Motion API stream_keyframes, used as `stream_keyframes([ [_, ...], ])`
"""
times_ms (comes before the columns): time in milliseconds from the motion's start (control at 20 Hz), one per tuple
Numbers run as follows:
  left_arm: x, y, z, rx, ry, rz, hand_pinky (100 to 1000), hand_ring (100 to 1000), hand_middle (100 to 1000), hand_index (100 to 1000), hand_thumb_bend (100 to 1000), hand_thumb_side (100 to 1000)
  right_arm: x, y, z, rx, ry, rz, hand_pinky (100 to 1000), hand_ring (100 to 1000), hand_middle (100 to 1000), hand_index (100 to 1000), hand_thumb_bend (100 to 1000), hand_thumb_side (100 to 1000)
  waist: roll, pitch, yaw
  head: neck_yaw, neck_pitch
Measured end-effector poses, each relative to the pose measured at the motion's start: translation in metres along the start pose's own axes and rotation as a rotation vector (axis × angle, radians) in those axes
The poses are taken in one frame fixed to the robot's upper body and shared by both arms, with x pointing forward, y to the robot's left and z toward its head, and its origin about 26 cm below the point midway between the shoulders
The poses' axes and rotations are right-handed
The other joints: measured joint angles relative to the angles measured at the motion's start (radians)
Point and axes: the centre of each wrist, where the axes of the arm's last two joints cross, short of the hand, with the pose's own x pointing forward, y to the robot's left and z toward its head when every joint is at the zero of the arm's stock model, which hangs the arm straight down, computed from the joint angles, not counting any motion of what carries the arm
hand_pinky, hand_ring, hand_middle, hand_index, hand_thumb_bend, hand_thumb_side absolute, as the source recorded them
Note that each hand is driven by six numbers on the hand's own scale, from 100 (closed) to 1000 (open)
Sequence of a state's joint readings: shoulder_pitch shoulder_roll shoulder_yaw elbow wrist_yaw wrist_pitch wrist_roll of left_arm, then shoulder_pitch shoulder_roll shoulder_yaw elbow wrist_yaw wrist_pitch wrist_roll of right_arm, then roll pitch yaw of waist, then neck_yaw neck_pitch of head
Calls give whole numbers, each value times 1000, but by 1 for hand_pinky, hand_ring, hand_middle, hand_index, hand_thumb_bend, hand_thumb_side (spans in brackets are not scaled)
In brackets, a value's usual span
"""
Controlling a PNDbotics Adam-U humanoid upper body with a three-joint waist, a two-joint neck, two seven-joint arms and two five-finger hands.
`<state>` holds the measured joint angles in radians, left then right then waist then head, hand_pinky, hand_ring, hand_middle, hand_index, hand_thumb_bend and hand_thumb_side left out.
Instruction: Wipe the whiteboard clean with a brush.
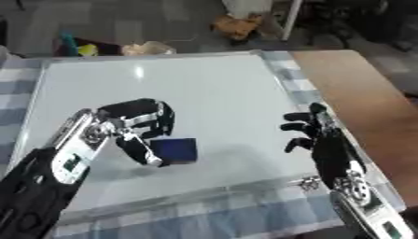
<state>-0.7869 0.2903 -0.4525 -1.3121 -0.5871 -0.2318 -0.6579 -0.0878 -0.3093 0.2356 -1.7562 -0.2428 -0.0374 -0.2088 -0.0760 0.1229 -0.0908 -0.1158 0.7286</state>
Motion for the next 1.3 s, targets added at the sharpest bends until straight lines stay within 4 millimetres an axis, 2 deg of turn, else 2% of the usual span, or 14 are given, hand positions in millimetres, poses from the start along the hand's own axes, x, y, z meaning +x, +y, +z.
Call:
stream_keyframes([
  [250, 4, 10, -1, -15, -16, -14, 594, 591, 546, 100, 510, 100, 0, 1, 0, 10, 2, -1, 381, 690, 695, 657, 100, 1000, 2, 0, -10, 1, 0],
  [1100, -15, -15, -25, -138, 40, -40, 593, 593, 543, 100, 470, 100, -2, 4, 0, 18, 7, -6, 381, 685, 690, 657, 100, 1000, 2, 11, -34, 9, 1],
  [1300, -17, -17, -28, -139, 42, -49, 563, 565, 520, 100, 453, 100, -2, 4, 0, 20, 6, -7, 381, 684, 690, 657, 100, 1000, 3, 11, -34, 9, 1],
])
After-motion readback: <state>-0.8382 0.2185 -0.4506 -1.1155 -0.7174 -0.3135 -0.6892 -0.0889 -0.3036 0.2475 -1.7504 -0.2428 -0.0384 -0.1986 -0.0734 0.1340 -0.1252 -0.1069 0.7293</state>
